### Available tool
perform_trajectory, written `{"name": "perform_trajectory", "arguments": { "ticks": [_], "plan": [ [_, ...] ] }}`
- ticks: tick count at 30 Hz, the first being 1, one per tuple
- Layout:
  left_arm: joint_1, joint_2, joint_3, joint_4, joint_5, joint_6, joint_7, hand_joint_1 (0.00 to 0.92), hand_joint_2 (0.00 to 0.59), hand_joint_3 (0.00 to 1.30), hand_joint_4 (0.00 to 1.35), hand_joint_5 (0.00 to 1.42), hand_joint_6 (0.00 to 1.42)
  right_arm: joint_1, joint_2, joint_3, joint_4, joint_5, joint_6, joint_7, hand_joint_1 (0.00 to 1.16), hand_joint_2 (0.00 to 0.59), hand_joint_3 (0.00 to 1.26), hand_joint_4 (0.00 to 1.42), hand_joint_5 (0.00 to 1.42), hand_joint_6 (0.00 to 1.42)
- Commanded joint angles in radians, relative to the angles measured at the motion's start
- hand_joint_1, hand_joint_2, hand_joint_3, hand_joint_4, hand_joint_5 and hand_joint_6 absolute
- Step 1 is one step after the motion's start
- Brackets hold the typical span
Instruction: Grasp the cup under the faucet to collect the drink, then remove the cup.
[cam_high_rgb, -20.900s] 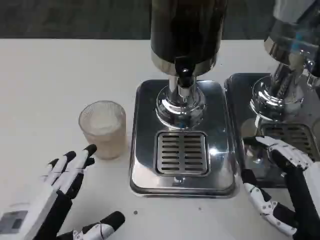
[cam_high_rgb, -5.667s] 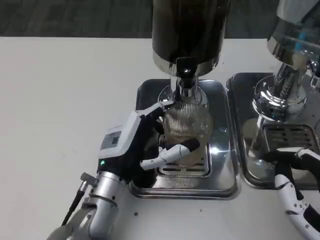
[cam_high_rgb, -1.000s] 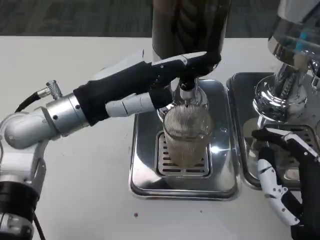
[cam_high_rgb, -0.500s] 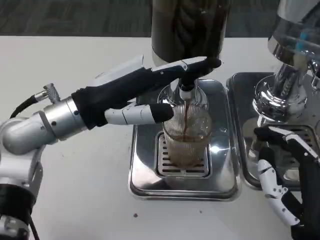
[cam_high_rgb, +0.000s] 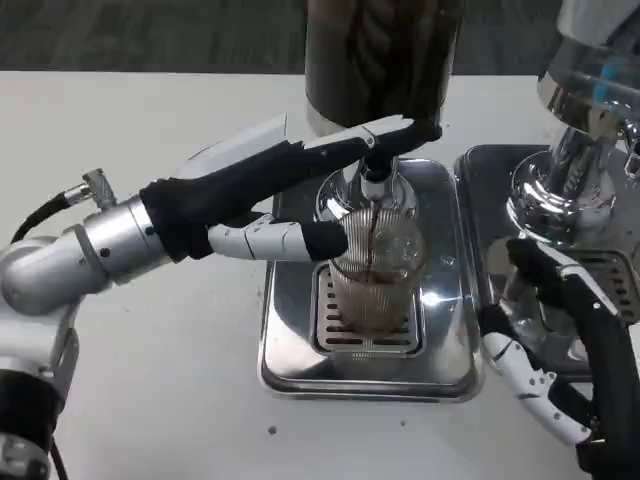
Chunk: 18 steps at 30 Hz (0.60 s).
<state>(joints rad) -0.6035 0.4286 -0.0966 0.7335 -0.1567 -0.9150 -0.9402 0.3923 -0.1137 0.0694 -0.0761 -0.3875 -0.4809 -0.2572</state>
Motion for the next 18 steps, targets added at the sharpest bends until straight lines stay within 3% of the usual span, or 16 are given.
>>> {"name": "perform_trajectory", "arguments": {
  "ticks": [1,8,18],
  "plan": [
    [0.023,0.009,-0.028,-0.001,0.036,-0.020,-0.015,0.000,0.081,0.11,0.04,0.08,0.05,-0.032,-0.022,0.004,0.028,0.049,0.009,0.062,0.61,0.231,0.14,0.14,0.18,0.23],
    [0.025,0.014,-0.034,-0.009,0.041,-0.030,-0.005,0.000,0.086,0.11,0.04,0.08,0.05,-0.076,-0.044,0.012,0.052,0.081,0.024,0.143,0.66,0.213,0.01,0.03,0.07,0.18],
    [0.036,0.025,-0.039,-0.029,0.045,-0.028,0.010,0.000,0.088,0.12,0.04,0.09,0.05,-0.130,-0.062,0.021,0.084,0.112,0.058,0.225,0.70,0.209,0.00,0.00,0.01,0.16]
  ]
}}
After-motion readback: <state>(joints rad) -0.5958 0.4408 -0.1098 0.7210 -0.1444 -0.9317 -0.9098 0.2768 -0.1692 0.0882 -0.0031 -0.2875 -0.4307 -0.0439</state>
